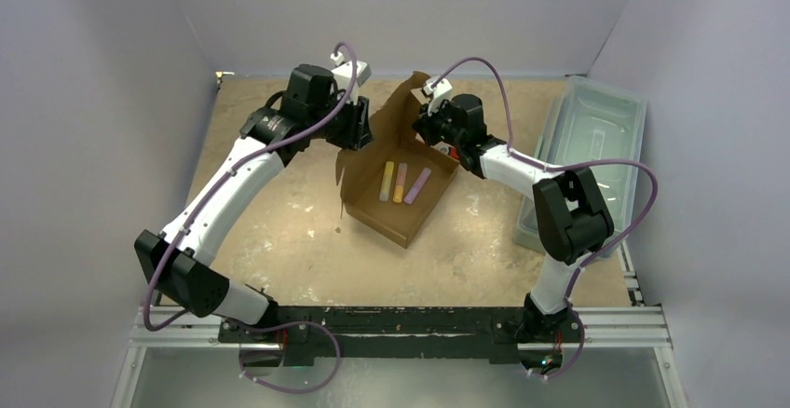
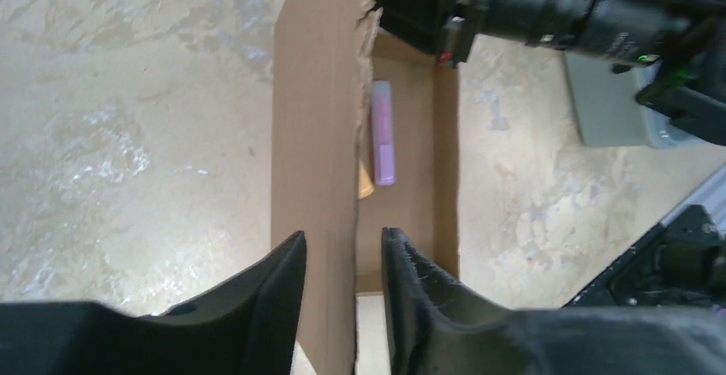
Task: Fold the paper box
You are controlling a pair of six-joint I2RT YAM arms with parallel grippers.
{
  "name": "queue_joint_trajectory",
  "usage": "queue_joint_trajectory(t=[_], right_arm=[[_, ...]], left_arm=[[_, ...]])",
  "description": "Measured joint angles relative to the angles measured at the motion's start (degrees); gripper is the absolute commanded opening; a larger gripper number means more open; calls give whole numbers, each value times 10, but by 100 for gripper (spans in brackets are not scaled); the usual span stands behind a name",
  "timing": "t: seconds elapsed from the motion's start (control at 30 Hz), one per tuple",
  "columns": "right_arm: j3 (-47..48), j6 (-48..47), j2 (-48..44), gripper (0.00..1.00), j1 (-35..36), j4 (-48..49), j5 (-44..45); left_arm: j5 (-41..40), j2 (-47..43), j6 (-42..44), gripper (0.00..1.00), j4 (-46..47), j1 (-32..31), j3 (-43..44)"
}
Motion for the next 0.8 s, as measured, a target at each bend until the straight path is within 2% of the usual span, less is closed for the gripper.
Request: queue_joint_trajectory(t=[0.07,0.17,0.43,0.7,0.8], right_arm=[[0,0,0,0,0,0,0],[0,0,0,0,0,0,-2],[0,-3,0,0,-9,-1,-32],[-8,-3,0,0,-22,9,-53],[-24,-1,0,3,-25,34,-58]], left_arm=[[-16,9,5,14,-13,-2,0],[-43,17,16,9,-28,-3,2],[-128,30,98,5,-47,-6,41],[-141,60,194,3,-36,-6,67],[-140,63,220,2,-27,-6,68]])
